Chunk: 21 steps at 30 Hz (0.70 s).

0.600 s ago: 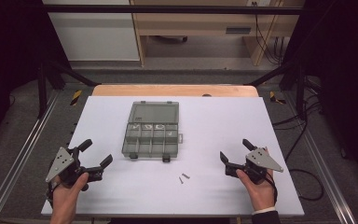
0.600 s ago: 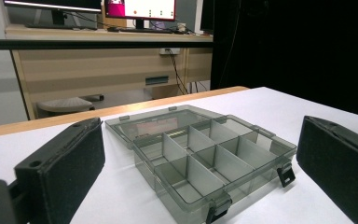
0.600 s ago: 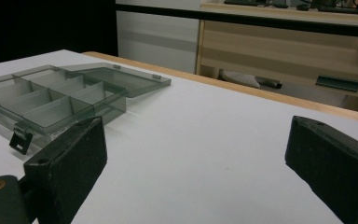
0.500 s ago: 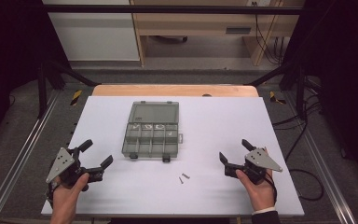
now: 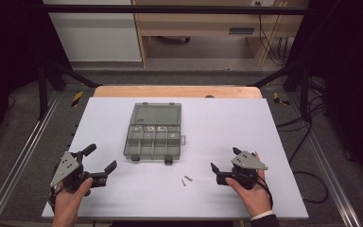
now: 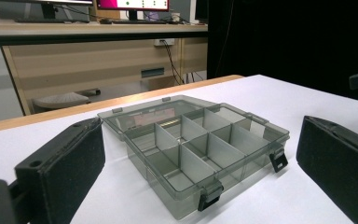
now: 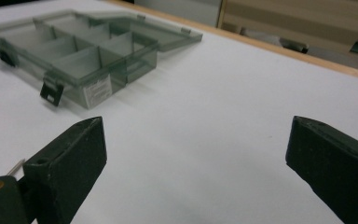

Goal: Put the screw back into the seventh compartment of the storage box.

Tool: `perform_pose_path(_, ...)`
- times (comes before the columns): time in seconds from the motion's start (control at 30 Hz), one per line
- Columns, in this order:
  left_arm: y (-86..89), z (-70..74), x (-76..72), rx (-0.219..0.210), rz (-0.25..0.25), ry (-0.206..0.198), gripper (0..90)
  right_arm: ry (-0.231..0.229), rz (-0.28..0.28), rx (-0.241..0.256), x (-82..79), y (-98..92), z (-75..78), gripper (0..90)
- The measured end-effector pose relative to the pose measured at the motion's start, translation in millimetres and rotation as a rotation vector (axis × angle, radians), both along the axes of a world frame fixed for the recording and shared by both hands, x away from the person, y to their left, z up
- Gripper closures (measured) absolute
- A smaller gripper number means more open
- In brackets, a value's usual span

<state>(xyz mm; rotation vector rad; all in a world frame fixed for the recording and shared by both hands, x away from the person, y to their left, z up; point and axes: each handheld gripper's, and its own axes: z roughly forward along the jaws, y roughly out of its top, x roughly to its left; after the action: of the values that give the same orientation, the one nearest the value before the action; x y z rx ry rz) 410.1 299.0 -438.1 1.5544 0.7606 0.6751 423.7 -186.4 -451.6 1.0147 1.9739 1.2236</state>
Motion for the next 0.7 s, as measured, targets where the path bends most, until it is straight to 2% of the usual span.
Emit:
perform_pose_path(0.07,-0.5,-0.4,0.6,-0.002,0.001,0.005,0.8,0.009,0.018,-0.008,0.5,4.1,2.8,5.2)
perform_pose_path(0.1,-0.6,-0.5,0.8,-0.002,0.001,0.006,0.8,0.029,0.035,-0.014,1.5,8.7,5.6,5.2)
perform_pose_path(0.13,-0.8,-0.6,0.6,-0.002,0.0,0.007,0.8,0.055,0.049,-0.026,3.0,13.7,8.2,5.1)
perform_pose_path(0.17,-0.9,-0.6,0.3,-0.001,0.0,0.005,0.8,0.108,0.076,-0.075,6.1,24.6,13.2,5.8)
perform_pose_path(0.2,-0.8,-0.5,0.0,0.002,-0.002,0.002,0.8,0.108,0.076,-0.075,6.1,24.6,13.2,5.8)
perform_pose_path(0.23,-0.8,-0.4,-0.1,0.004,-0.003,0.002,0.8,0.131,0.115,-0.11,8.7,35.5,19.3,6.2)
perform_pose_path(0.27,-1.0,-0.3,0.0,0.004,-0.002,0.001,0.8,0.131,0.115,-0.11,8.7,35.5,19.3,6.2)
perform_pose_path(0.37,-1.8,0.3,0.4,0.001,0.001,0.0,0.8,0.167,0.175,-0.144,12.3,50.4,27.3,6.4)
perform_pose_path(0.43,-2.3,-0.2,-0.1,0.011,0.001,0.004,0.8,0.193,0.196,-0.185,15.6,58.9,30.2,6.8)
perform_pose_path(0.53,-2.4,0.0,-0.6,0.018,-0.004,0.0,0.8,0.262,0.226,-0.247,22.4,71.9,32.4,7.4)
perform_pose_path(0.7,-3.1,-0.3,0.2,0.022,0.001,0.004,0.9,0.299,0.253,-0.293,28.4,81.3,31.6,7.8)
